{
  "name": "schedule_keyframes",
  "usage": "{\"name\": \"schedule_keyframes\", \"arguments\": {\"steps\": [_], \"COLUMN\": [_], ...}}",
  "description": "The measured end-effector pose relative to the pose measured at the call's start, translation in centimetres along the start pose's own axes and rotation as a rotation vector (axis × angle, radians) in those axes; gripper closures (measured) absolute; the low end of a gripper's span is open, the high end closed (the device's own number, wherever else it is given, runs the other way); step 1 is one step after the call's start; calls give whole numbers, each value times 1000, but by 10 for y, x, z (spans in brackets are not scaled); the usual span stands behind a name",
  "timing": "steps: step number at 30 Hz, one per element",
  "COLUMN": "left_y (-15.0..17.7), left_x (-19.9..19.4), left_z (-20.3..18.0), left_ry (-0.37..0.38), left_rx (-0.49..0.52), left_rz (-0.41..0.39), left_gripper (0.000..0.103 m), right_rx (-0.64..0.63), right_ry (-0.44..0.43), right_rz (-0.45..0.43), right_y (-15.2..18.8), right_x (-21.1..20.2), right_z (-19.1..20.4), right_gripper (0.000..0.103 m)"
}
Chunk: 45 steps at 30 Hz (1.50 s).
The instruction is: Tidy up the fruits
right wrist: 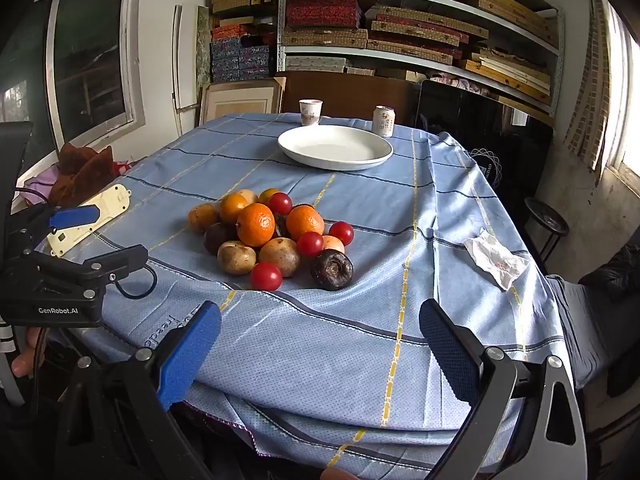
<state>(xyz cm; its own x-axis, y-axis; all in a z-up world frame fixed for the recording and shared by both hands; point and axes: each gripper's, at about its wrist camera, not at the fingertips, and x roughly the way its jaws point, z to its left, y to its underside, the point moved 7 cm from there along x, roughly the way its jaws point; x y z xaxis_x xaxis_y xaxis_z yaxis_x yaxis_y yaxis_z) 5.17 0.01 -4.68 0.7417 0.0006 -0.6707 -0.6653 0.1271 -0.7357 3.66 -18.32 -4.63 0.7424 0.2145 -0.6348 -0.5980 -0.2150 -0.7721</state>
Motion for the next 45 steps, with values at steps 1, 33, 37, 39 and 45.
{"name": "schedule_keyframes", "arguments": {"steps": [1,33,37,39,45], "left_y": [0,1,1,1,1], "left_x": [0,0,0,0,0], "left_z": [0,0,0,0,0], "left_ry": [-1,1,0,0,2], "left_rx": [1,3,3,3,4], "left_rz": [1,10,10,11,14], "left_gripper": [4,4,4,4,4], "right_rx": [0,-7,-8,-9,-9], "right_ry": [-1,4,5,5,7], "right_rz": [3,4,5,5,5], "right_y": [0,0,0,0,0], "right_x": [0,1,1,2,2], "right_z": [0,2,2,2,2], "right_gripper": [3,3,3,3,3]}}
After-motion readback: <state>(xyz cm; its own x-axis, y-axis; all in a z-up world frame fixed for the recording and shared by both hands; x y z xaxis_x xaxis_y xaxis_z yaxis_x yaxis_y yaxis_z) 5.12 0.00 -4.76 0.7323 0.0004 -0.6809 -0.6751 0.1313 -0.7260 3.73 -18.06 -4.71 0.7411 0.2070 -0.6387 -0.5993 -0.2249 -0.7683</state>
